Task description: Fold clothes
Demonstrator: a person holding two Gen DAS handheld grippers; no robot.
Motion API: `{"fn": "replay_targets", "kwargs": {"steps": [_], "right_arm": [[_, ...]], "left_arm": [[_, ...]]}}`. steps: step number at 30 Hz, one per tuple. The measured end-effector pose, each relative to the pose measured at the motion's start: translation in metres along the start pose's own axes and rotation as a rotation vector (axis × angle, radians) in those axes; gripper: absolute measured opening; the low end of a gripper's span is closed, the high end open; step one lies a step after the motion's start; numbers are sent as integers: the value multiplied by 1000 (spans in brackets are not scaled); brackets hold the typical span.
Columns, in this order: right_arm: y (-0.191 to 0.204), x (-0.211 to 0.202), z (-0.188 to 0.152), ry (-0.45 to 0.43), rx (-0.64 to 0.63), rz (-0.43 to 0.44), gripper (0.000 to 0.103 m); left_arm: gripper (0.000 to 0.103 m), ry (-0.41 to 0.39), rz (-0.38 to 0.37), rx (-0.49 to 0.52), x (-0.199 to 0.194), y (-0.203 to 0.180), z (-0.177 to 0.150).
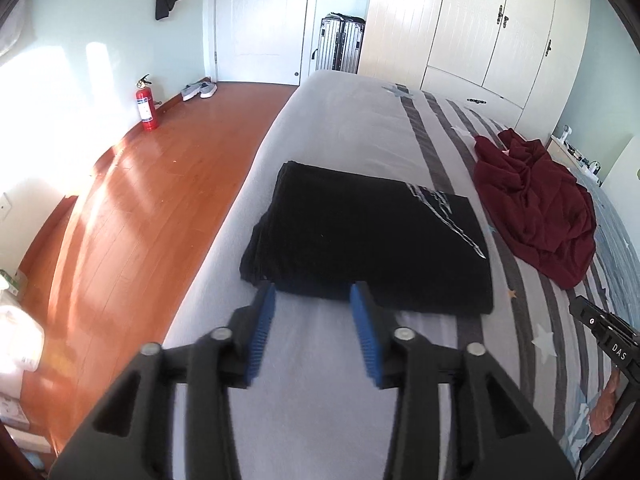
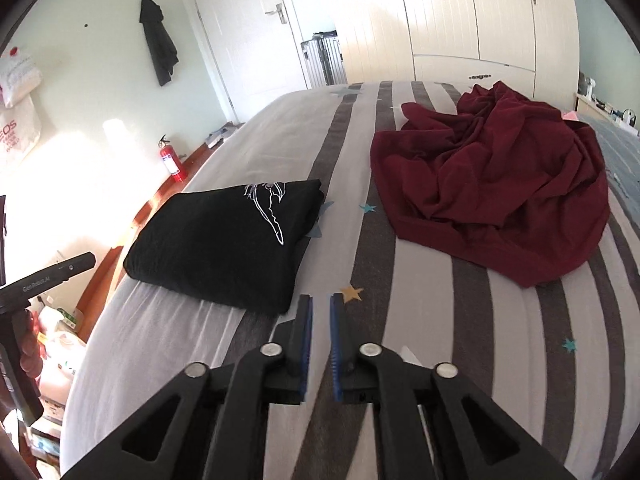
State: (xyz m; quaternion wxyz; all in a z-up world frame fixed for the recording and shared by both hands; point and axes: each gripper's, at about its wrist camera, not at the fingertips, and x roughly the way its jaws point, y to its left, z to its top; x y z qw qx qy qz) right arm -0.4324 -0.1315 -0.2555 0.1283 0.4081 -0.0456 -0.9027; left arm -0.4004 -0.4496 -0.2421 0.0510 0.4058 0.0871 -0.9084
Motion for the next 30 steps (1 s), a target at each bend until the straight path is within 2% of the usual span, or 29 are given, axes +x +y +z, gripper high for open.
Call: {"fn": "replay_targets", "kwargs": {"steps": [1, 3, 5, 7, 11, 13, 17, 22, 30], "right_arm": [[-2, -15, -5, -5, -10, 6, 41], [-8, -49, -16, -31, -32, 21, 59], [-16, -77, -26, -41, -53, 40, 63], [-25, -105, -37, -44, -75, 49, 72], [-42, -160, -57, -50, -119, 91, 86], [-49, -186, -66, -61, -157, 103, 95], [-64, -227, -84, -86, -175, 125, 102], [-74, -257, -113, -148, -188, 138, 102], [-67, -283, -184, -249, -265, 150, 102]], "left_arm": [[62, -10, 3, -2, -18, -9, -10], [67, -16, 16, -5, -53, -29, -33], [71, -27, 34, -6, -88, -52, -54], [74, -40, 52, -6, -122, -75, -76], [96, -105, 75, -14, -192, -120, -112], [102, -138, 93, -43, -221, -137, -128], [102, -152, 103, -101, -257, -161, -157], [102, -195, 109, -63, -270, -182, -197], [102, -303, 140, -18, -295, -200, -268]]}}
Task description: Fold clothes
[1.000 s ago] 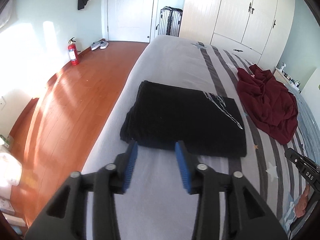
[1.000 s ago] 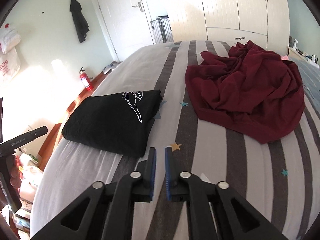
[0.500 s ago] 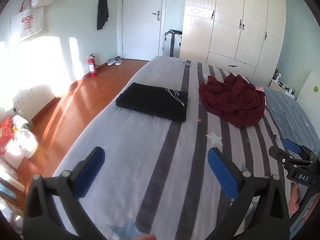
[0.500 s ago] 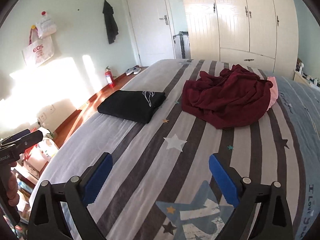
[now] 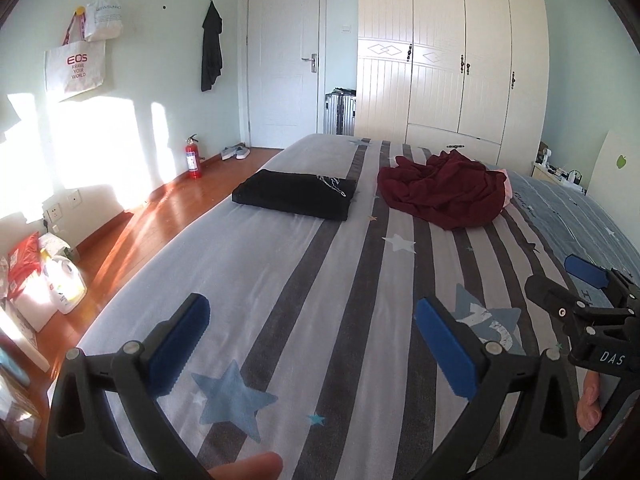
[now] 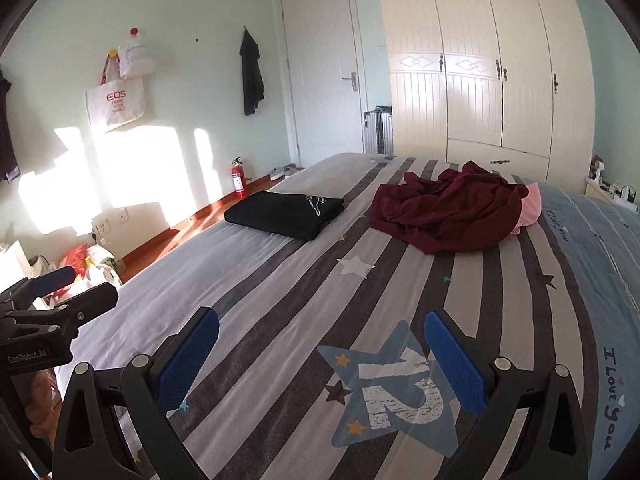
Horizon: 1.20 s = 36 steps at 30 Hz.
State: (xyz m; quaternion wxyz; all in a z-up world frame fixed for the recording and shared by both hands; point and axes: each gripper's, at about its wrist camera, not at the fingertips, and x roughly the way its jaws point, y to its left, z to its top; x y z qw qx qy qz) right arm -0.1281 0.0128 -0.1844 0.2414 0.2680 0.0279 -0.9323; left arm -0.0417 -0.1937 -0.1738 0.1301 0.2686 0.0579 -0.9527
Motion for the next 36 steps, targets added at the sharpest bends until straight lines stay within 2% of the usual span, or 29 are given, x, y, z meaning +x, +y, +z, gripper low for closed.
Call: {"fn": "replay_targets", "kwargs": {"steps": [4, 9, 12, 19, 26, 36], "right_arm": [[19, -37, -15, -26, -16, 1, 102], [42, -113, -15, -29, -24, 31, 102], [51, -163, -5, -35, -32, 71, 102], [55, -248, 17, -75, -21, 68, 102], [57, -283, 28, -108, -54, 84, 102], [61, -288, 28, -119, -55, 86, 102]], "left_arm": [[102, -28, 15, -39, -52, 5, -15], [102, -50, 50, -77, -141, 0, -15], [102, -58, 36, -81, -190, -8, -9], [102, -124, 40, -54, -271, -28, 4], [102, -149, 57, -78, -304, -36, 6], [102, -155, 70, -81, -304, -40, 4]]}}
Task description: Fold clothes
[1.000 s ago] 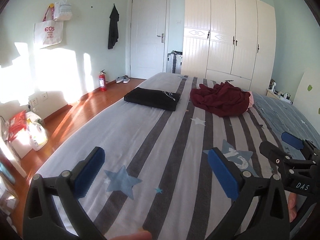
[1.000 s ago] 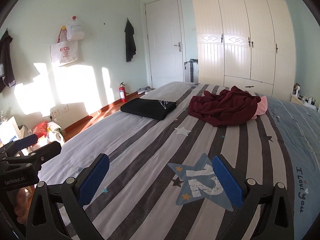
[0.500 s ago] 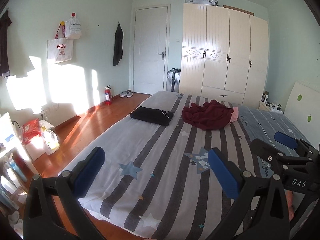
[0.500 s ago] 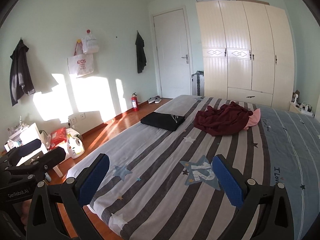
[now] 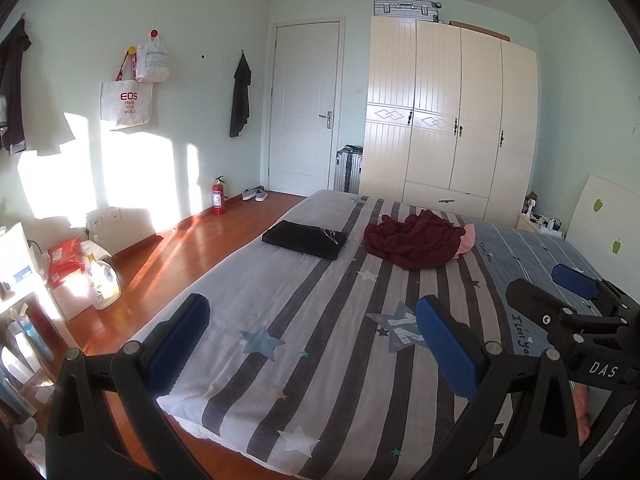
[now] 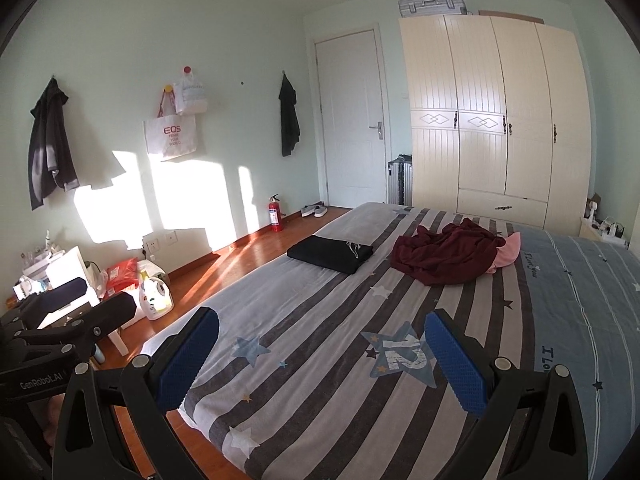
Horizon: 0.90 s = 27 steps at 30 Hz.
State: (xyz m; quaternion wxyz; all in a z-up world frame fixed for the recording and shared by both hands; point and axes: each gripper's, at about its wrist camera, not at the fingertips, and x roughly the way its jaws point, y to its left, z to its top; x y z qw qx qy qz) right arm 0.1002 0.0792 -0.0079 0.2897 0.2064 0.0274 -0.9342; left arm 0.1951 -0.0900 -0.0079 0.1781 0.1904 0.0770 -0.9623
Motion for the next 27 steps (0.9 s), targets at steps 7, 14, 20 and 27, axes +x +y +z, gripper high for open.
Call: {"fn": "replay_targets", "kwargs": {"steps": [7, 14, 20, 27], "right_arm": [[1, 1, -1, 0, 1, -7, 102], [-2, -1, -1, -1, 0, -6, 102], [-5, -1, -1, -1, 2, -6, 102], [-8, 0, 0, 3, 10, 0, 102]], "left_arm": [[102, -3, 5, 3, -1, -3, -3], [102, -5, 8, -3, -2, -7, -3], [102, -7, 11, 0, -3, -11, -4], [102, -16, -7, 17, -6, -15, -3]]}}
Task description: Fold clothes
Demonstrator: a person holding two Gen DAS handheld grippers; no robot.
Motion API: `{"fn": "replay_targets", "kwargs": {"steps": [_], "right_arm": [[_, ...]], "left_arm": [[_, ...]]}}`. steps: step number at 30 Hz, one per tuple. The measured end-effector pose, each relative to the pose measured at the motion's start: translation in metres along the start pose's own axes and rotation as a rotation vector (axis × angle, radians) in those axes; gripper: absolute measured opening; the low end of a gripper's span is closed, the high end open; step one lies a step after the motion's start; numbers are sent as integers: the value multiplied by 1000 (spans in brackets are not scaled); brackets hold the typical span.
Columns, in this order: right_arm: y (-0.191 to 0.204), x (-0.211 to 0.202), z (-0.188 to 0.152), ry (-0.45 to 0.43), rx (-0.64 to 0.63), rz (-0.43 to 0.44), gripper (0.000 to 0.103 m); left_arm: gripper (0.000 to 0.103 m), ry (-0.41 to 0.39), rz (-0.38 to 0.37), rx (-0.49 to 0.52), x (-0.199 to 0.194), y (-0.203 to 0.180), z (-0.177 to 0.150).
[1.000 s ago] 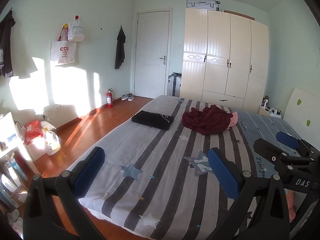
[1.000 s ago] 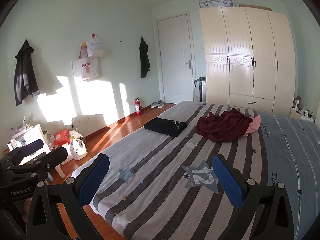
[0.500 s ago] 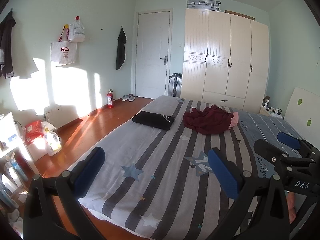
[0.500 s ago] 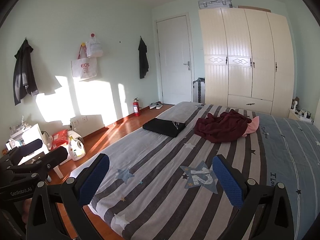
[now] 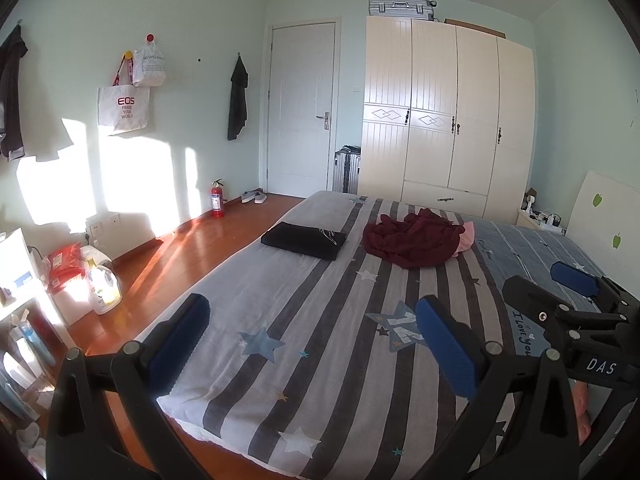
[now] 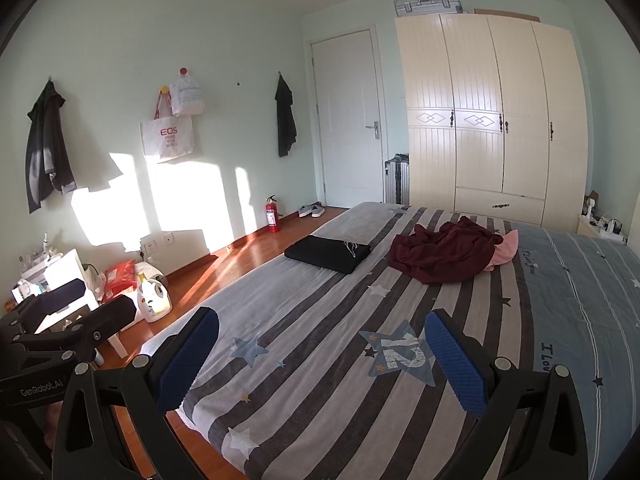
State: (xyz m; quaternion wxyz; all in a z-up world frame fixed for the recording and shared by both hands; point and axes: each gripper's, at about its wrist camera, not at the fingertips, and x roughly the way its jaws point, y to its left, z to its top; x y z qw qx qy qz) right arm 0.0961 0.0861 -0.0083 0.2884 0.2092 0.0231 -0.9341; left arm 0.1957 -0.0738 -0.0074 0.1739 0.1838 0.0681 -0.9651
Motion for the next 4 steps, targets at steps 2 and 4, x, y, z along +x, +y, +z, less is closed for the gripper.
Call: {"fn": "replay_targets", "kwargs": {"steps": [2, 4], "right_arm": [[-1, 0, 0, 1, -2, 1, 102], [-2, 1, 0, 1, -1, 2, 102]], "left_arm": [[102, -5, -15, -5, -1, 0, 1], [102, -7, -13, -6, -2, -1, 2]]}}
